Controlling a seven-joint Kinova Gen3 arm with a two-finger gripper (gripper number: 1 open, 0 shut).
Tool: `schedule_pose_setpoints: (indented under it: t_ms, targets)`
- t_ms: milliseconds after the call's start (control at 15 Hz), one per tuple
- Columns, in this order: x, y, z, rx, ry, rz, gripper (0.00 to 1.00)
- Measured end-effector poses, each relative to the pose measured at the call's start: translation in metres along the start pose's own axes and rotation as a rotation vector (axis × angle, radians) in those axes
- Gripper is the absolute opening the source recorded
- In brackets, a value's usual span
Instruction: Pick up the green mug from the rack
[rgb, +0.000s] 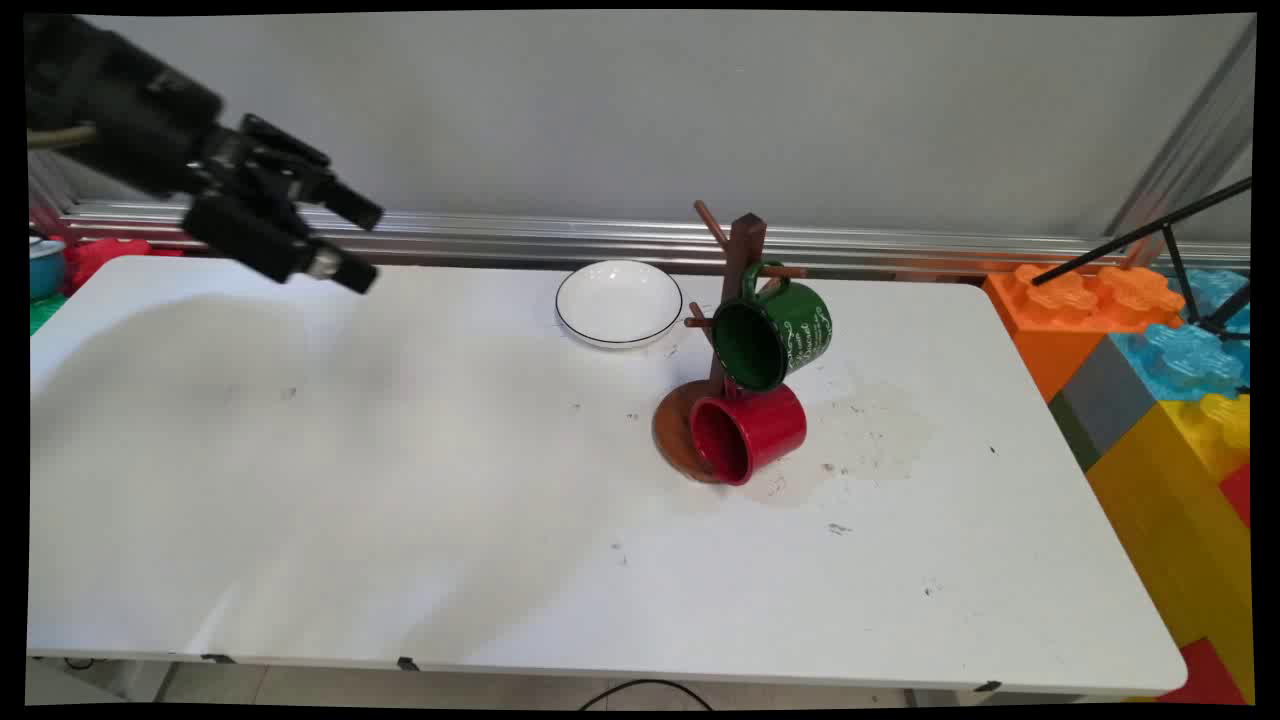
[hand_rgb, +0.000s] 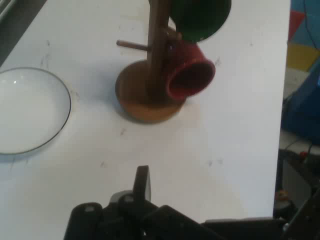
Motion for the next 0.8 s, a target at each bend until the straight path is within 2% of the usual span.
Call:
schedule_pose_setpoints:
  t_ms: [333, 800]
  targets:
    - [0.044, 0.030, 0.044, 0.020, -0.008, -0.059, 1.00]
    - [0.078, 0.062, 0.113, 0.051, 0.019, -0.120, 1.00]
